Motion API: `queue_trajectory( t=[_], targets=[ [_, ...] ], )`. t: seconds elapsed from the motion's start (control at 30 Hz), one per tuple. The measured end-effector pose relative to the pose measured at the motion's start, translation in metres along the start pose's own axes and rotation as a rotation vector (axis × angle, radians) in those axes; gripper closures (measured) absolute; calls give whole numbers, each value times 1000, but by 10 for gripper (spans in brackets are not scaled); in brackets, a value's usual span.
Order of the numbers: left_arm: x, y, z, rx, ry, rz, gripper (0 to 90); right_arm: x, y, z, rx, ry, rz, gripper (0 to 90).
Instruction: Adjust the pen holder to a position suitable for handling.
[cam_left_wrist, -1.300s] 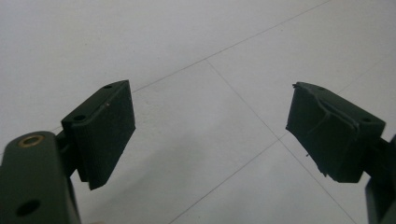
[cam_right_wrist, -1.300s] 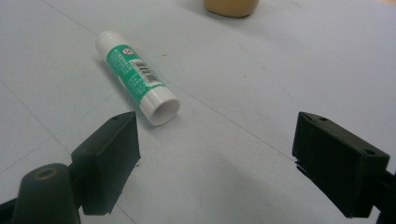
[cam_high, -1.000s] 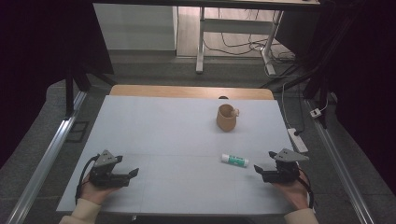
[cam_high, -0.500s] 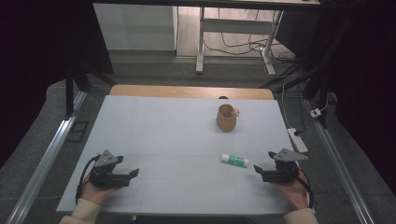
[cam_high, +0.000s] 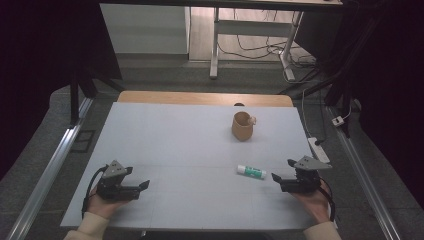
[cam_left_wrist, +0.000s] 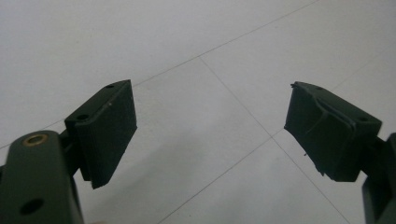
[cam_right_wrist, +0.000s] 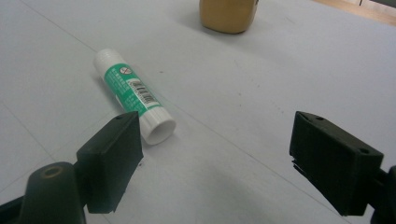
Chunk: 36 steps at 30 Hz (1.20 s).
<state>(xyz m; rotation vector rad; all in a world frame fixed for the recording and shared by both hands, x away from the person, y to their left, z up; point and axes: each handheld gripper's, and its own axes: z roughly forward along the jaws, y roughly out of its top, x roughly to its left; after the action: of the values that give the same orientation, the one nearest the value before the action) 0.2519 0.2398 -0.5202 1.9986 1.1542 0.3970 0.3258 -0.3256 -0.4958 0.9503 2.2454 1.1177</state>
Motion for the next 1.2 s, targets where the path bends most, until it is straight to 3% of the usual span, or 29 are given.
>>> queue_trajectory(
  t=[0.27,0.43,1.2],
  targets=[
    [0,0,1,3,2,-4,161,0,18,2,-32,-16,1,187],
    [0,0,2,6,-2,0,161,0,27,11,-14,-19,-11,193],
    [-1,1,4,14,-9,6,162,-19,58,38,0,-23,37,220]
  ],
)
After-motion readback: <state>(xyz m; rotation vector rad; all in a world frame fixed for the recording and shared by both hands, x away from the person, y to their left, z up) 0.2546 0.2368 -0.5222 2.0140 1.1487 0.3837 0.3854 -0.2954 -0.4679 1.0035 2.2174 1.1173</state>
